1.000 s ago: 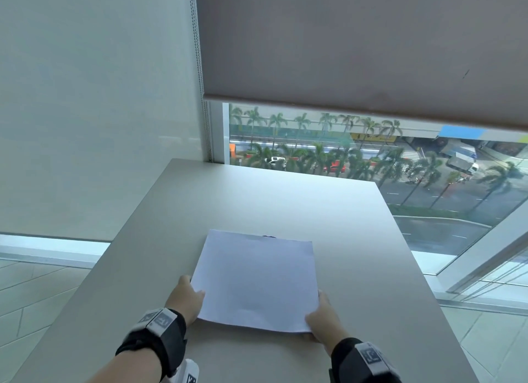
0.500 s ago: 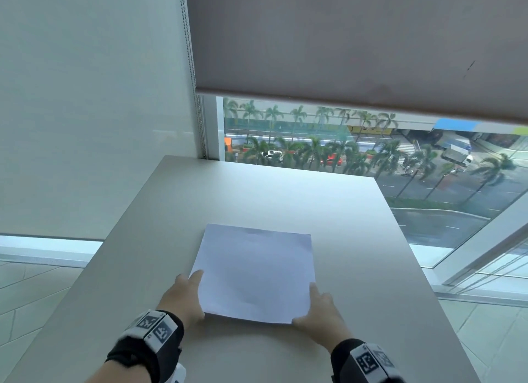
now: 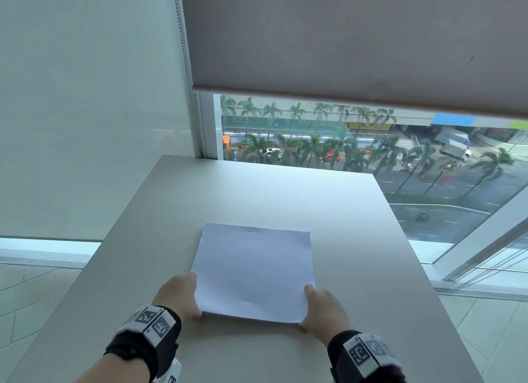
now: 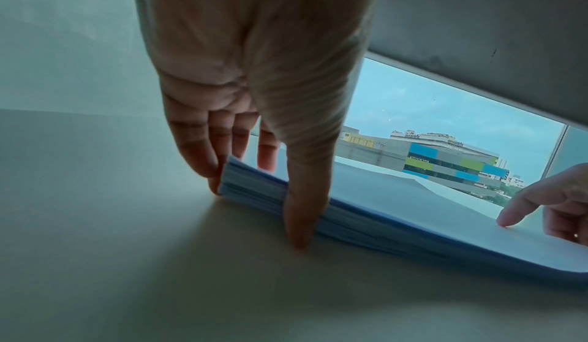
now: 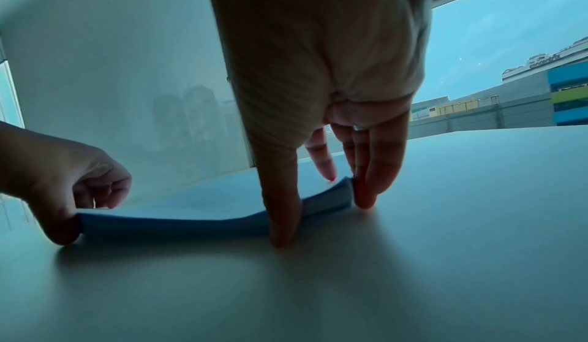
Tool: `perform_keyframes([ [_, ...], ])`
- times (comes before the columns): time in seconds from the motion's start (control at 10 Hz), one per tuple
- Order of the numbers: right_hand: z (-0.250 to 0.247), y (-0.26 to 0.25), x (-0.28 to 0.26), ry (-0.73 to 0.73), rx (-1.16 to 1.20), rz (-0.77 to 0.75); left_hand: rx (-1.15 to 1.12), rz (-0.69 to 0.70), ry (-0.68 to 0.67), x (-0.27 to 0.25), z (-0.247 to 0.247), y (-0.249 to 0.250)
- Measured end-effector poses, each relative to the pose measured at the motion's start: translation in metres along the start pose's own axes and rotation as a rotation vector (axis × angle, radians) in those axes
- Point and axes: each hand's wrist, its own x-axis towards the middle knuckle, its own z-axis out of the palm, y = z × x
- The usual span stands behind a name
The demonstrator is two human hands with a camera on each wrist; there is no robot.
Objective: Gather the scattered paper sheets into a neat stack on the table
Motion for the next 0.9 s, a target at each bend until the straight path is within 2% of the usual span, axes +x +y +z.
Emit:
perform_keyframes([
  [0.2, 0.002, -0.002, 0.002, -0.005, -0.020, 0.015, 0.073, -0.037, -0.116, 0.001, -0.009, 0.006],
  [0.5, 0.001, -0.002, -0.002, 0.001, 0.004, 0.038, 0.110, -0.096, -0.106, -0.014, 0.001, 0.015],
  [0.7, 0.009, 0.001, -0.016, 0.044, 0.061, 0.035, -0.038, -0.129, -0.017, -0.027, 0.011, 0.009],
  [0.9, 0.022, 0.012, -0.040, 0.034, 0.068, 0.064, -0.130, -0.234, -0.023, -0.054, 0.021, -0.001],
])
